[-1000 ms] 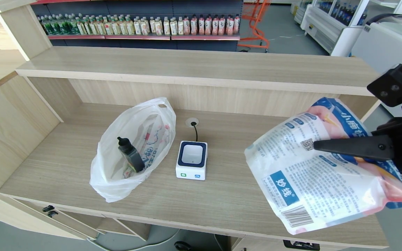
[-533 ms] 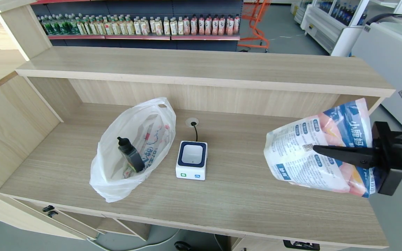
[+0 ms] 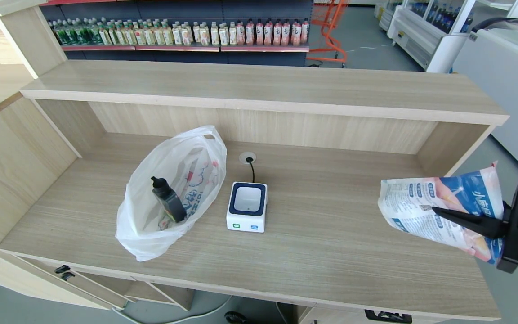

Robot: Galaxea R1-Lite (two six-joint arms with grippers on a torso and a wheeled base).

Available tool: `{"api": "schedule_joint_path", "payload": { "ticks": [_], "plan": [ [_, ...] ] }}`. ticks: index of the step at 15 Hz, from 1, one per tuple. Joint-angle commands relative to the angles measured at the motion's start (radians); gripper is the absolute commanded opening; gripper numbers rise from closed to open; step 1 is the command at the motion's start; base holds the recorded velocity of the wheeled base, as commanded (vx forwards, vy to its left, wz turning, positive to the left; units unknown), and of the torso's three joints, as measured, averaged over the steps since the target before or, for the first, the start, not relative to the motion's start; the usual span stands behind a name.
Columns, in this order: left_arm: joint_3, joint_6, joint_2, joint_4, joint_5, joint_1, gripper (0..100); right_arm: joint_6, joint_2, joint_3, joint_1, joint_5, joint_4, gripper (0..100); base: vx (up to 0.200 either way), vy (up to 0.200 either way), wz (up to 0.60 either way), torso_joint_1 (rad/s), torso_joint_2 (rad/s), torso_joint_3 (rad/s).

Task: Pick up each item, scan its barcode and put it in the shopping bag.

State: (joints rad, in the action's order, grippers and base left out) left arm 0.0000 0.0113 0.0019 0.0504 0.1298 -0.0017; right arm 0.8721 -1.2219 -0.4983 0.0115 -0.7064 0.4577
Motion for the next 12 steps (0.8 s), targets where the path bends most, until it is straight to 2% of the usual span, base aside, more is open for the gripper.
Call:
{"api": "schedule_joint_path", "payload": {
  "ticks": [1, 3, 6, 12],
  "plan": [
    [0.000, -0.001, 0.000, 0.000, 0.001, 0.000, 100, 0.001, 0.004, 0.009, -0.001, -0.001, 0.006, 0, 0.000, 0.000, 0.00, 0.000, 0.00, 0.000],
    [0.000, 0.003, 0.000, 0.000, 0.001, 0.000, 100, -0.001, 0.004, 0.006, -0.002, -0.005, 0.006, 0, 0.000, 0.000, 0.00, 0.000, 0.00, 0.000],
    [0.000, 0.001, 0.000, 0.000, 0.001, 0.000, 100, -0.042, 0.005, 0.000, -0.005, -0.064, 0.006, 0, 0.000, 0.200, 0.00, 0.002, 0.00, 0.004],
    [0.000, 0.003, 0.000, 0.000, 0.001, 0.000, 100, -0.081, -0.008, -0.025, -0.021, -0.070, 0.006, 0, 0.000, 0.200, 0.00, 0.004, 0.00, 0.002]
  ]
}}
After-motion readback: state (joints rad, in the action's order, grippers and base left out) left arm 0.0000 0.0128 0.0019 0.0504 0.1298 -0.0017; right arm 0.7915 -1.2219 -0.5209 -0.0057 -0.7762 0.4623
